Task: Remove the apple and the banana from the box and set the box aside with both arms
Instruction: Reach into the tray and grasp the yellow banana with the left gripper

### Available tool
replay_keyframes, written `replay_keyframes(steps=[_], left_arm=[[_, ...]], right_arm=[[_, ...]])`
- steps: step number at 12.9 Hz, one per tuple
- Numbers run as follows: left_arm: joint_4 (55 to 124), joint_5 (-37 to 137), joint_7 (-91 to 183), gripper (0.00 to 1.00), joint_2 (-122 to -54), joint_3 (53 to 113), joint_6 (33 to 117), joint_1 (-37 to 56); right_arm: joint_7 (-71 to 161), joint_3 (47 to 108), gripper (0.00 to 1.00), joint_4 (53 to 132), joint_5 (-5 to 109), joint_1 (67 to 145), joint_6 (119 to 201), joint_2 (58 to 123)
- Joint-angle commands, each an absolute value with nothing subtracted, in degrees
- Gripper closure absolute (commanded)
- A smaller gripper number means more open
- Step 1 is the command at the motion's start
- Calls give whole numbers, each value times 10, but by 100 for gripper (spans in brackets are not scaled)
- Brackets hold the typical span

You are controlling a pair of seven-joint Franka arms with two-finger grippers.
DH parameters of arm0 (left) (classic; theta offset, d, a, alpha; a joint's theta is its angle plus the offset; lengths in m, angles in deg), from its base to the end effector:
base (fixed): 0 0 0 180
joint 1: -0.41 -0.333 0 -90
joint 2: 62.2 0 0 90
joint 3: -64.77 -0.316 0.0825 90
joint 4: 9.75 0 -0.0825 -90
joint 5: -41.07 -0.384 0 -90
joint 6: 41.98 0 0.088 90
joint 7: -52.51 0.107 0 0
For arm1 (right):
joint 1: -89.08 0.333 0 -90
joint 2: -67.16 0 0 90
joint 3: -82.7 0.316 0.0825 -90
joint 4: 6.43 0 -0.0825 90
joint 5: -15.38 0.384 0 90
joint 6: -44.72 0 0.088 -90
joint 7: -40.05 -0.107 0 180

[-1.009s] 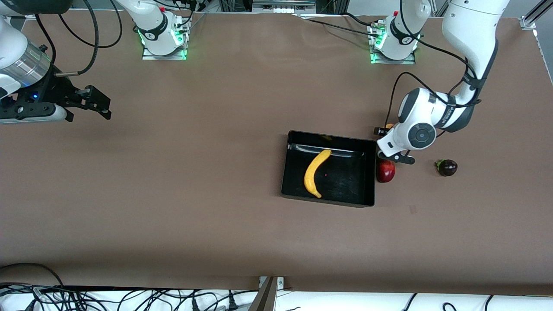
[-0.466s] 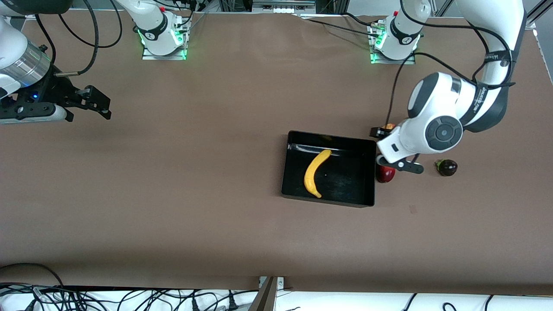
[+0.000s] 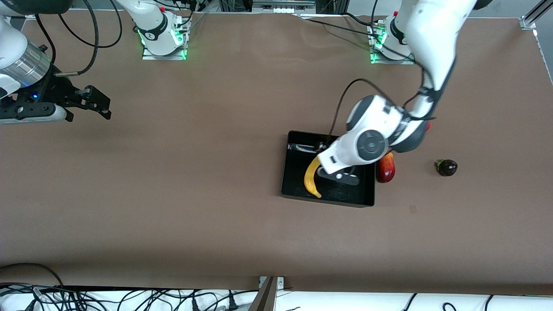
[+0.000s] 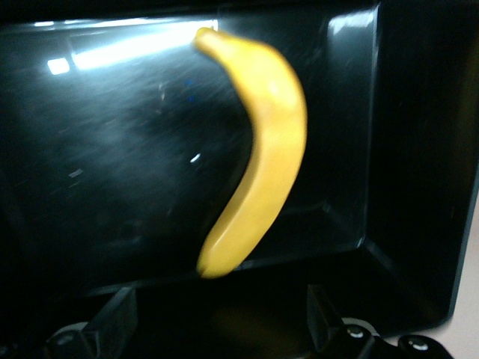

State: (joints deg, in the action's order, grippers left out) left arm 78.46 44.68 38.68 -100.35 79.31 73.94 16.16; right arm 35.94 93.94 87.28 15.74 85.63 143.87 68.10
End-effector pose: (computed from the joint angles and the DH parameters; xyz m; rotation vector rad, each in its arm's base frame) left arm 0.6034 -0.3281 0.2605 2.9674 -0.3208 -0.3476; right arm 0.5679 0.0774 0.5991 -3.1201 -0.0988 -0.1210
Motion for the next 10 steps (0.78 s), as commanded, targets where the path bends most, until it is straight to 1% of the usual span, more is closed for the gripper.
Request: replay_keyframes(steps=[1,4,9,10], left_arm=[[765,415,365,0,-1044,786,802,192],[780,361,296,0,-1068,786,851,206],[811,334,247,0,-1073,782,910,215],[810,320,241,23,-1073,781,910,212]], right_arm=[[356,939,0,867,163,857,1438,682],[356,939,0,866,163,857,1439,682],[356,939,0,866,163,857,1438,682],[356,939,0,867,163,857,1438,682]])
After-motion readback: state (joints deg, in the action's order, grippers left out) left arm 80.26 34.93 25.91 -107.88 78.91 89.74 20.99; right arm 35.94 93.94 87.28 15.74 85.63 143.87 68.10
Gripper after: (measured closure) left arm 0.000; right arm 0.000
